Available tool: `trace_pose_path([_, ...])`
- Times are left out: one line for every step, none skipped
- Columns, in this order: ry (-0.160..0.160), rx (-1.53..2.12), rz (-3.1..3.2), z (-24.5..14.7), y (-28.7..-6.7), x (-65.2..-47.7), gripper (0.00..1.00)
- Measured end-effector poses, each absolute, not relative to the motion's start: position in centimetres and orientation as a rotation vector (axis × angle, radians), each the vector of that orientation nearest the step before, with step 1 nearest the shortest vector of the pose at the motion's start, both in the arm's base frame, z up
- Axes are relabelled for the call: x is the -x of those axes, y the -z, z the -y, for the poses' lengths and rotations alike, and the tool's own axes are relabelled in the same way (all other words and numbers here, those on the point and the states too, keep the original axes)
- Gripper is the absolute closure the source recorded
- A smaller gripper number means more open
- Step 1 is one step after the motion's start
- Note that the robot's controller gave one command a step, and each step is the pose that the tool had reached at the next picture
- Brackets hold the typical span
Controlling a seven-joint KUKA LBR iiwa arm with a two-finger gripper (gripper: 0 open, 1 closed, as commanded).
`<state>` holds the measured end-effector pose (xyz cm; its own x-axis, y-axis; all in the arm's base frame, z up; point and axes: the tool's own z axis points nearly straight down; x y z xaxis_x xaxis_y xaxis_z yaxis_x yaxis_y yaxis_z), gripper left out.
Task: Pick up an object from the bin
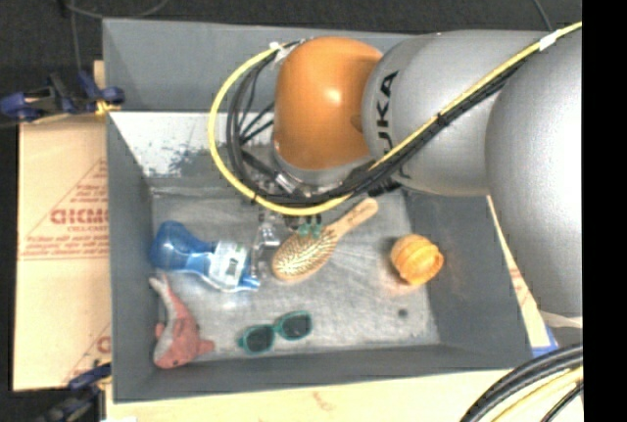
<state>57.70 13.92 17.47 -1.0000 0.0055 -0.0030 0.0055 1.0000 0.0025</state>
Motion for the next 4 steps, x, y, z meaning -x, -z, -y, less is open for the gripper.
trace_pose_path([-0.004, -0.009, -3.139, -13.9, -17.5, -57.7, 0.0])
trace_pose_path([-0.002, 0.055, -3.128, -14.3, -8.8, -59.3, 1.0])
trace_pose_path([-0.003, 0.054, -3.127, -14.3, -8.8, -59.3, 1.0])
trace_pose_path([-0.005, 0.05, -3.123, -14.2, -9.2, -59.0, 1.0])
